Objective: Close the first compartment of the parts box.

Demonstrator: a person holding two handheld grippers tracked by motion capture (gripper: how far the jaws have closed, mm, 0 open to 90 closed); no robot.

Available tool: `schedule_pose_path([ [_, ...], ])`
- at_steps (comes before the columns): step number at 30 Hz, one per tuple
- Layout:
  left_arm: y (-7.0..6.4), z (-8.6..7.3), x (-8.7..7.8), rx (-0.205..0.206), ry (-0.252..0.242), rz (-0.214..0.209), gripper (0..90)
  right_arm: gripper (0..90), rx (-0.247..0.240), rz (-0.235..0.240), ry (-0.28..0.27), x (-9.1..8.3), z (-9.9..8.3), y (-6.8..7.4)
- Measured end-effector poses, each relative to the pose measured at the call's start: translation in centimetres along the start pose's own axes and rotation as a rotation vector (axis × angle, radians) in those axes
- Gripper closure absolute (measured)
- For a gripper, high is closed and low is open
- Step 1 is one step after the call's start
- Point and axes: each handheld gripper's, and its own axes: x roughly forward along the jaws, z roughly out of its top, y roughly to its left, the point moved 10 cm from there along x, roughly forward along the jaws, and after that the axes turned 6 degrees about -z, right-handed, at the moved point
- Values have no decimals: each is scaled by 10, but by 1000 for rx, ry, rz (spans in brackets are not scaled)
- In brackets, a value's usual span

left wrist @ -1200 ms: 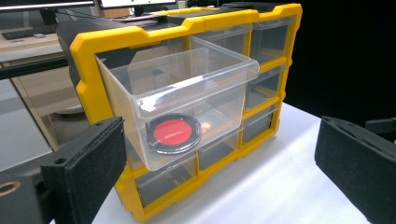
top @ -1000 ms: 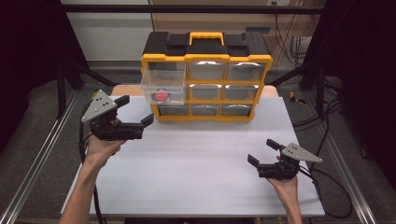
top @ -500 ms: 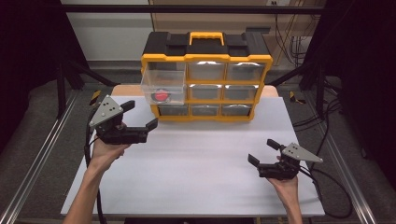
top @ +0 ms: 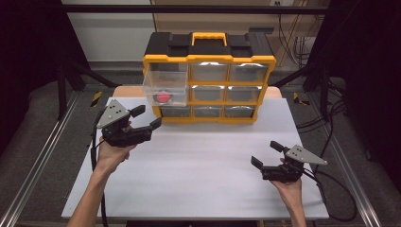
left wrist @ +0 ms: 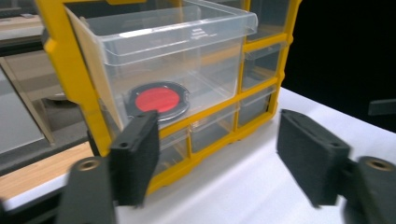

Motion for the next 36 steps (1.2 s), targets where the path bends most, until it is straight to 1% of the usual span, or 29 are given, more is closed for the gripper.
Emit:
schedule_pose_path([
  [5, -1, 0, 3, 2, 4, -5, 435, 3, 0, -1, -1, -1, 0, 0],
  [7, -1, 0, 4, 2, 5, -4, 494, 3, 1, -1, 0, -1, 0, 0],
  [11, 1, 0, 5, -4, 5, 0, 603, 3, 0, 1, -1, -1, 0, 0],
  [15, 2, 1, 6, -8, 17, -4, 686, 3, 2, 0, -2, -1, 0, 0],
  [17, 2, 1, 6, -9, 19, -12, 715, 3, 0, 0, -1, -1, 0, 0],
  [23, 3, 2, 6, 1, 24, -10, 796, 3, 3, 1, -1, -1, 0, 0],
  [30, 5, 3, 11, 28, 38, -7, 887, 3, -1, 1, 1, -1, 0, 0],
  [36, 10, 4, 19, 31, 53, -5, 892, 3, 0, 1, 2, 0, -1, 0],
])
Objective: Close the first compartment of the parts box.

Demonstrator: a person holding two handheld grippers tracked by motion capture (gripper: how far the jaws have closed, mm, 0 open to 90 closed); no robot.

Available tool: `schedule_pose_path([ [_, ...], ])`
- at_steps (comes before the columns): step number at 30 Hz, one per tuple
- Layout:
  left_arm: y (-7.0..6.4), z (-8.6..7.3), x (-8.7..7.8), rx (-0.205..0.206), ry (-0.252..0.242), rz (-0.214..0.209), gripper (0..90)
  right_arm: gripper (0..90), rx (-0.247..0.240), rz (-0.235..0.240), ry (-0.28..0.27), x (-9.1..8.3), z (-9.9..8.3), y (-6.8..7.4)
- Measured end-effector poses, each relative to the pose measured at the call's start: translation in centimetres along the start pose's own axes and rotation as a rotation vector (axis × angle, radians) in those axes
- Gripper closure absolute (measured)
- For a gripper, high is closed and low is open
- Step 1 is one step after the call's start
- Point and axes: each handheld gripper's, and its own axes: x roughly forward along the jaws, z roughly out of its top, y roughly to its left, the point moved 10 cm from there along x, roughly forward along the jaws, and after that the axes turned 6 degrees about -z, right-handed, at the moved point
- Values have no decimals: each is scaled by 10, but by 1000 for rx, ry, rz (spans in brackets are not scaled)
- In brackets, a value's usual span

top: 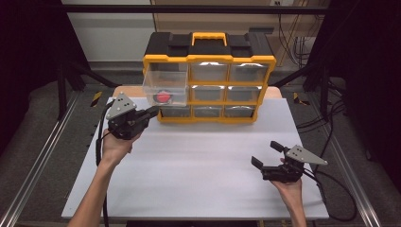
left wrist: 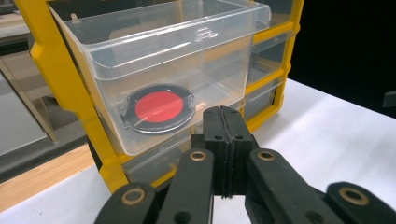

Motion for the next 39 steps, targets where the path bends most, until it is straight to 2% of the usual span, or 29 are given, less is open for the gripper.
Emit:
schedule_pose_path([
  [8, 6, 6, 9, 15, 0, 4, 892, 3, 5, -1, -3, 0, 1, 0],
  [21, 6, 19, 19, 35, -6, 4, 892, 3, 7, -4, -3, -1, 1, -1],
  [35, 14, 21, 25, 27, 0, 12, 892, 3, 5, -4, -3, -1, 1, 0],
  [39, 14, 22, 26, 38, 0, 12, 892, 3, 4, -5, -5, -2, 1, -1],
])
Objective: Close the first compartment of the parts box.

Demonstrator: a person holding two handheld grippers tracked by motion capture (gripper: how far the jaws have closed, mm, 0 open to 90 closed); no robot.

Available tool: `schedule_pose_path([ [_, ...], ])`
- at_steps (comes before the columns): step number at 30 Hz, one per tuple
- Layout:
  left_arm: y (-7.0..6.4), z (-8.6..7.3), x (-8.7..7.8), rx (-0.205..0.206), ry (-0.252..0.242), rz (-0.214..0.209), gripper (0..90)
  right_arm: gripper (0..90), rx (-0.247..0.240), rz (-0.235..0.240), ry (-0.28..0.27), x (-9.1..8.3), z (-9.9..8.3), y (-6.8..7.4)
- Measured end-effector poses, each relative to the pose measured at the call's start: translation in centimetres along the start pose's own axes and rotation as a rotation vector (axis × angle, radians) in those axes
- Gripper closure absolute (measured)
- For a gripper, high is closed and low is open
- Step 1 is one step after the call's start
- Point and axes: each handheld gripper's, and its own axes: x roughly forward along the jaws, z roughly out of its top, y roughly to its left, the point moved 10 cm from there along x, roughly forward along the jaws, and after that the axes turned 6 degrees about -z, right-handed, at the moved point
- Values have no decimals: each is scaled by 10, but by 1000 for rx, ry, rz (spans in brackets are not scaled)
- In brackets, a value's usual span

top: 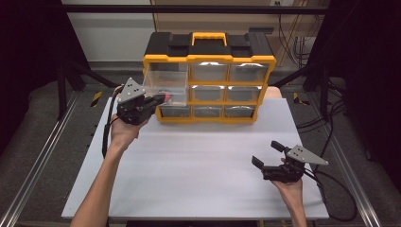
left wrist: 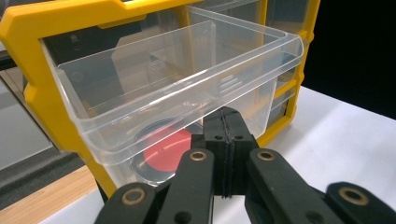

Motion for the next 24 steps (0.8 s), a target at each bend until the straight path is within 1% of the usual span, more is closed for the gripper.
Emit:
schedule_pose_path([
  [5, 2, 3, 1, 9, 3, 6, 892, 3, 0, -1, -1, 1, 0, 0],
  [7, 4, 4, 2, 23, 14, 20, 892, 3, 1, -1, 0, 0, 0, 0],
  [9, 6, 5, 3, 20, 16, 24, 892, 3, 0, -3, -1, 0, 0, 0],
  [12, 7, 5, 4, 12, 11, 19, 892, 3, 1, -5, -2, 0, 0, 0],
  [15, 8, 6, 5, 18, 15, 21, 892, 3, -1, -4, -1, 1, 0, 0],
  [24, 13, 8, 10, 13, 14, 26, 892, 3, -1, -6, -4, 0, 0, 0],
])
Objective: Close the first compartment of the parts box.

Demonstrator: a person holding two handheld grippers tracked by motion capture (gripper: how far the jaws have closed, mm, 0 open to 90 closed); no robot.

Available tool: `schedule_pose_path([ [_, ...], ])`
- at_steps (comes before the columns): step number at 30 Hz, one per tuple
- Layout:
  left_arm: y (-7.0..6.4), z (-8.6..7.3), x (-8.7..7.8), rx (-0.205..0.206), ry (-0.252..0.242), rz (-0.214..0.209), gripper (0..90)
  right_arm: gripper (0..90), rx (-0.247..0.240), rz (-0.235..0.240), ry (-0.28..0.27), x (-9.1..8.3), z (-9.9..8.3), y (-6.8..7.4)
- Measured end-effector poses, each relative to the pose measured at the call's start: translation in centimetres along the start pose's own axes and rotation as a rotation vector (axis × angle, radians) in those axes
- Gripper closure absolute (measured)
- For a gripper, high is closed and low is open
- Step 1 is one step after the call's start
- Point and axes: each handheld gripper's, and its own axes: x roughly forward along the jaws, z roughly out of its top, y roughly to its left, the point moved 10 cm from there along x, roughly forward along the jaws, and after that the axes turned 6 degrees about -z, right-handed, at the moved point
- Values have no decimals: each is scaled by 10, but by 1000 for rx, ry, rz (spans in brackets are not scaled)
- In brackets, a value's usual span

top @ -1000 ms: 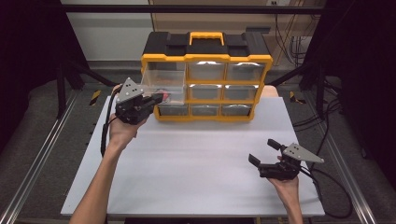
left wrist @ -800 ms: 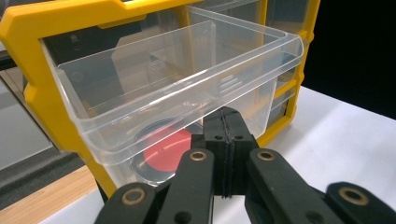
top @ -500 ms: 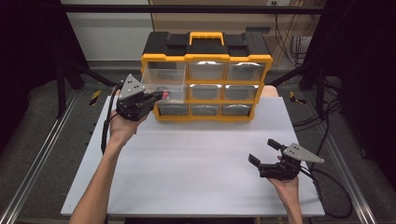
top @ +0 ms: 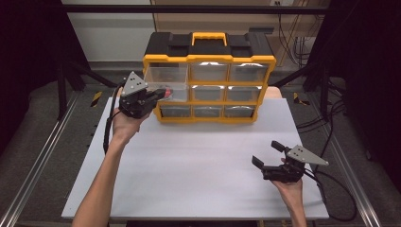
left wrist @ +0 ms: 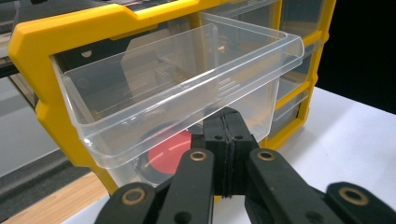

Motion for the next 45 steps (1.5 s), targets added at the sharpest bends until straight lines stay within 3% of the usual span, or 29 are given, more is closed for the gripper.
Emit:
schedule_pose_path([
  [45, 28, 7, 33, -18, 34, 61, 893, 3, -5, -7, 5, 1, -1, -1],
])
